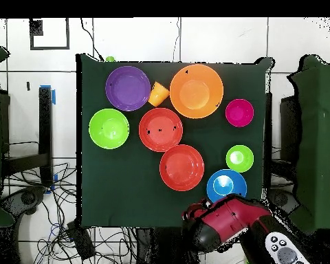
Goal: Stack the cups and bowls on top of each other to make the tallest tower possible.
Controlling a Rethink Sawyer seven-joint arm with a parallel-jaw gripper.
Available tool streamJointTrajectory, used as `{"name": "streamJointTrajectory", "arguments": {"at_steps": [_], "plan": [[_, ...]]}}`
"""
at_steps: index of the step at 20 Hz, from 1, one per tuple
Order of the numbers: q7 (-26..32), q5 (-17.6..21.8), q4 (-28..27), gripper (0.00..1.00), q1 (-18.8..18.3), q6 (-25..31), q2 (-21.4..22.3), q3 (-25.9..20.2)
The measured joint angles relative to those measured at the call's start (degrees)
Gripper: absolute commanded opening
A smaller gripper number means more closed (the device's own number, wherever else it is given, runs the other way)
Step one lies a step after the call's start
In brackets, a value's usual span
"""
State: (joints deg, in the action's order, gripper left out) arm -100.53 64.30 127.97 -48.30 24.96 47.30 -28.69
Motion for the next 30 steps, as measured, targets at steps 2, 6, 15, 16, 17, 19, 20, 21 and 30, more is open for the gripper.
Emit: {"name": "streamJointTrajectory", "arguments": {"at_steps": [2,6,15,16,17,19,20,21,30], "plan": [[0.00,-0.01,-0.01,1.00,0.00,-0.01,0.34,0.00],[0.00,0.02,-0.16,1.00,0.02,-0.16,0.38,0.08],[-0.73,9.47,-4.24,1.00,5.34,-7.64,-4.37,6.78],[-0.87,10.12,-4.68,1.00,5.92,-8.47,-4.78,7.49],[-1.01,10.98,-5.30,1.00,6.68,-9.62,-5.29,8.43],[-1.07,11.48,-5.99,1.00,7.32,-10.63,-5.75,9.37],[-1.07,11.61,-6.49,1.00,7.65,-11.28,-6.11,10.03],[-1.07,11.60,-7.28,1.00,7.92,-12.12,-6.70,10.92],[-1.07,11.20,-9.99,1.00,7.60,-12.79,-8.04,11.98]]}}
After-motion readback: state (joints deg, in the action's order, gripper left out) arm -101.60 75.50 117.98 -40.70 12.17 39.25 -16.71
